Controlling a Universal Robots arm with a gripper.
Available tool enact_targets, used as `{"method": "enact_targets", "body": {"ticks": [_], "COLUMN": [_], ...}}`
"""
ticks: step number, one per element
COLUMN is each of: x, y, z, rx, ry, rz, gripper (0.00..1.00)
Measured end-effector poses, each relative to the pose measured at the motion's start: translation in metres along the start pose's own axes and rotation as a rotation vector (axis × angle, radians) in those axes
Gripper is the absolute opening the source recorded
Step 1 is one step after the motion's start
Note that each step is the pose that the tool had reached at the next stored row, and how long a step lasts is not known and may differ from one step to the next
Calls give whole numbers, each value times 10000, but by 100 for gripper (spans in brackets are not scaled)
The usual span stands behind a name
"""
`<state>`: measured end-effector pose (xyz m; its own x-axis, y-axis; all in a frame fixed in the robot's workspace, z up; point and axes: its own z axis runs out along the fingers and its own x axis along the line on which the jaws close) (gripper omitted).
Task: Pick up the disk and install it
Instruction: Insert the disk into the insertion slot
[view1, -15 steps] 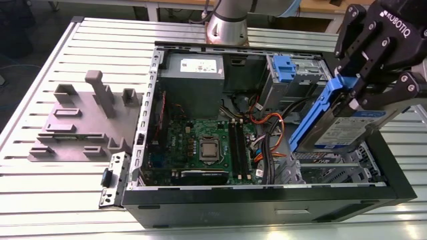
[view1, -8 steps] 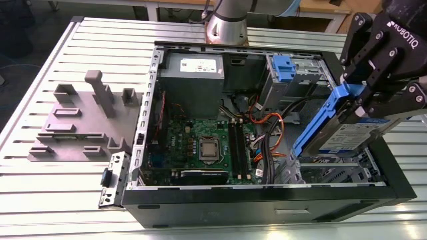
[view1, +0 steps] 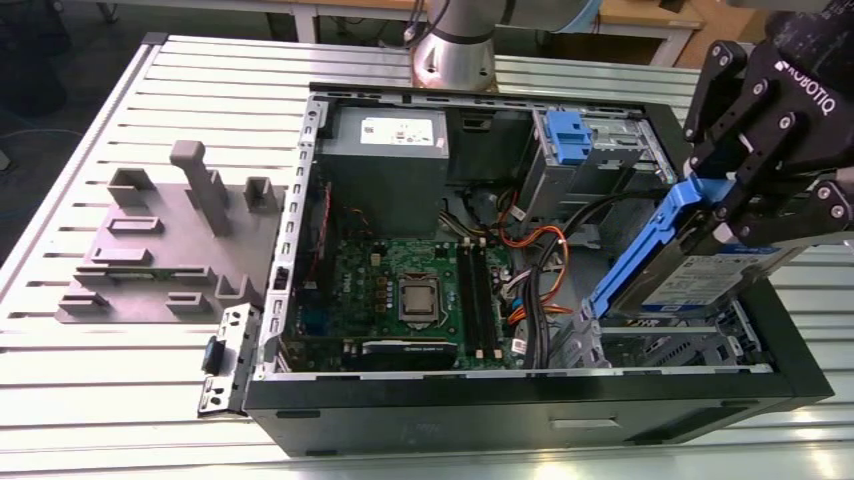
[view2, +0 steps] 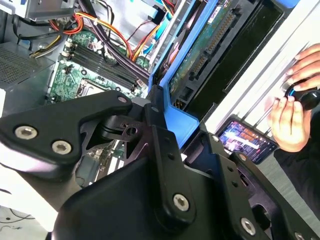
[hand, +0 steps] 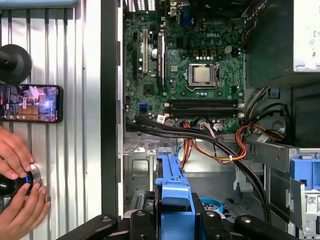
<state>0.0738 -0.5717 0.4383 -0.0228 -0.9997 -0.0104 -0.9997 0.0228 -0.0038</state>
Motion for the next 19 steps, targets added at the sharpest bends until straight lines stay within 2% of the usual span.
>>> {"method": "enact_targets", "body": {"ticks": [11, 19], "x": [9, 21], "y": [-1, -1], "z": [73, 155], "rx": [0, 0], "ry": [1, 0], "rz": [-14, -14], "gripper": [36, 36]}}
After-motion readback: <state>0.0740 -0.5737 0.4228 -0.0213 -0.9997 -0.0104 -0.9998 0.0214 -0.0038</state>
